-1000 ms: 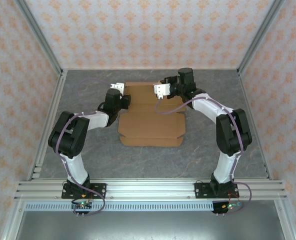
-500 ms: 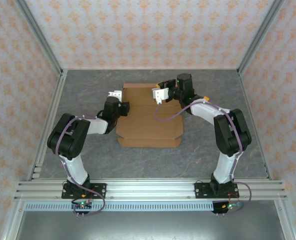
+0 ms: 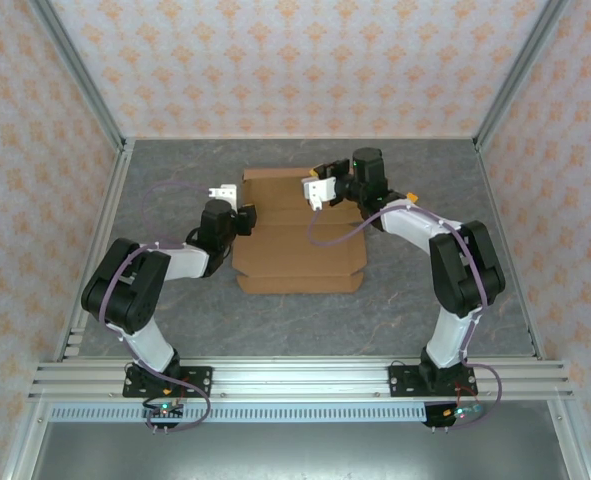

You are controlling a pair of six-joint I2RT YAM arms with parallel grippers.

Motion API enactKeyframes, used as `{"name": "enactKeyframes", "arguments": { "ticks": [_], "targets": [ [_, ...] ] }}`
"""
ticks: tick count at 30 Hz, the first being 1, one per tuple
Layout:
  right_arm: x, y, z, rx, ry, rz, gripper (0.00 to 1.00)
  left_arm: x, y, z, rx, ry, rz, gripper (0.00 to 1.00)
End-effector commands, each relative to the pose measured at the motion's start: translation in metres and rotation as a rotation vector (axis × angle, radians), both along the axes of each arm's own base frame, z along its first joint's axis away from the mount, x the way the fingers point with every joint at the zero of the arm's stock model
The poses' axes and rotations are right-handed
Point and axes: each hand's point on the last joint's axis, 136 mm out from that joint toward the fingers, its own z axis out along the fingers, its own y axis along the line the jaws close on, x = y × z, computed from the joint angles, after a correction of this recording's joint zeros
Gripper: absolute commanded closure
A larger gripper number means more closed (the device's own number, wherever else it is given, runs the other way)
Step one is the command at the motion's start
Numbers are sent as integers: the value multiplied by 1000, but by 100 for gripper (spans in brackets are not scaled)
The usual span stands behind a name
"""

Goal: Fold the paper box

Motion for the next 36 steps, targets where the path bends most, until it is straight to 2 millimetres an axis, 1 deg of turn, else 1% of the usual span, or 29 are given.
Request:
{"name": "enactKeyframes", "arguments": {
  "ticks": [1,3,6,13,16,20,24,27,32,36],
  "targets": [
    [-13,6,13,30,-11,30,100,5,1,18,75,-42,-23,49],
    [-12,6,13,25,-11,28,100,12,3,22,116,-28,-31,49],
    [-8,4,11,8,-1,8,100,23,3,30,145,-54,-38,50],
    [-1,2,12,-1,-5,-4,100,42,3,15,154,-29,-27,56],
    [2,2,15,-1,-8,-8,100,47,4,18,157,-49,-16,59],
    [4,3,16,0,-9,-7,100,51,7,16,164,-27,8,65],
    [6,5,21,11,-15,-5,100,58,17,14,176,-5,80,71],
    [6,6,22,13,-9,-4,100,64,19,16,172,-22,105,75],
    [4,5,14,1,15,-6,100,73,18,20,124,-43,135,79],
    [2,5,-2,-23,46,-7,100,80,19,24,60,-52,180,84]
  ]
}}
